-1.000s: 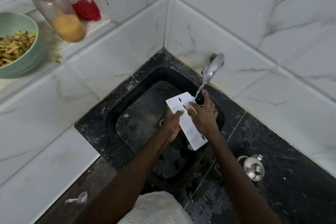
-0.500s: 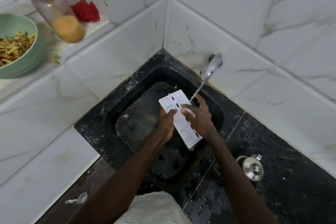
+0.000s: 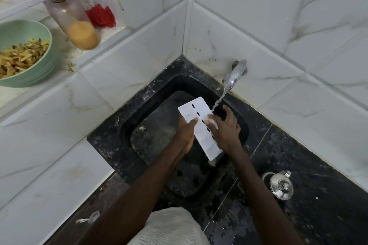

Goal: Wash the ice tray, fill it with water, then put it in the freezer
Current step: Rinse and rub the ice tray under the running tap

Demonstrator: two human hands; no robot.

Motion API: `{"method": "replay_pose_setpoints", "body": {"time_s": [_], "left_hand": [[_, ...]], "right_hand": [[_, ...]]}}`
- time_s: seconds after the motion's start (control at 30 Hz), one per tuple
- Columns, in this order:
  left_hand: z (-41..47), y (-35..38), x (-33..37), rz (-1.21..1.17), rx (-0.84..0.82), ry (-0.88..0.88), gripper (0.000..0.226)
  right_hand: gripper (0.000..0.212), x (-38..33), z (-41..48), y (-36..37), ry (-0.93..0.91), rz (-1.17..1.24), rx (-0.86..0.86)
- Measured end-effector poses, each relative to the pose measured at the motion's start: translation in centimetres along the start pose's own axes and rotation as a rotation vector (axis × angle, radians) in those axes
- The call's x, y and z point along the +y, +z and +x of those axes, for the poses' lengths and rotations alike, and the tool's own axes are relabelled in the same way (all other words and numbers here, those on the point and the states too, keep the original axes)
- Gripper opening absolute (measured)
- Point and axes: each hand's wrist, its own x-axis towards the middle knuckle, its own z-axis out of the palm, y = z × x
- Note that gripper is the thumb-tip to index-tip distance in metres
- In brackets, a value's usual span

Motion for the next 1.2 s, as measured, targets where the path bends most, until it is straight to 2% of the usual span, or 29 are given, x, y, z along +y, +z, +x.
{"method": "replay_pose_setpoints", "body": {"time_s": [0.1, 0.23, 0.3, 0.43, 0.53, 0.63, 0.7, 0.8, 0.9, 0.97, 1.1, 1.2], "left_hand": [[0.3, 0.0, 0.4, -0.005, 0.031, 0.023, 0.054], [0.2, 0.3, 0.1, 0.01, -0.008, 0.046, 0.053], [0.0, 0.5, -0.3, 0.004, -0.021, 0.047, 0.052], [0.4, 0.2, -0.3, -0.024, -0.015, 0.062, 0.052], [0.7, -0.1, -0.1, -0.028, 0.016, 0.07, 0.052], [0.8, -0.3, -0.1, -0.042, 0.003, 0.075, 0.06], [0.9, -0.3, -0.2, -0.058, 0.002, 0.067, 0.058], [1.1, -0.3, -0.3, -0.062, 0.042, 0.065, 0.056], [1.2, -0.5, -0.5, -0.049, 0.047, 0.08, 0.058], [0.8, -0.2, -0.6, -0.034, 0.025, 0.064, 0.057], [0.7, 0.0, -0.9, -0.041, 0.026, 0.064, 0.057], [1.0, -0.6, -0.5, -0.034, 0.052, 0.077, 0.057]], "right_hand": [[0.054, -0.6, -0.4, -0.1, -0.068, -0.01, -0.095], [0.038, 0.6, -0.4, -0.7, -0.039, 0.034, 0.022], [0.044, 0.3, -0.2, -0.6, -0.001, 0.023, 0.008], [0.057, -0.6, -0.7, -0.2, -0.039, 0.049, -0.144], [0.047, 0.1, -1.4, -0.2, -0.019, 0.143, -0.046], [0.05, 0.9, -1.7, -0.1, 0.065, 0.237, 0.093], [0.049, 0.9, -1.8, 0.3, 0.062, 0.179, 0.024], [0.051, 1.0, -2.3, 0.9, -0.044, 0.069, -0.076], [0.037, 2.0, -2.2, 0.4, -0.042, 0.096, 0.018], [0.039, 1.9, -1.7, 0.2, 0.019, 0.076, 0.067], [0.054, 0.1, -1.4, 0.5, 0.011, 0.034, -0.052], [0.043, 0.6, -1.8, 0.1, -0.031, 0.077, -0.038]]}}
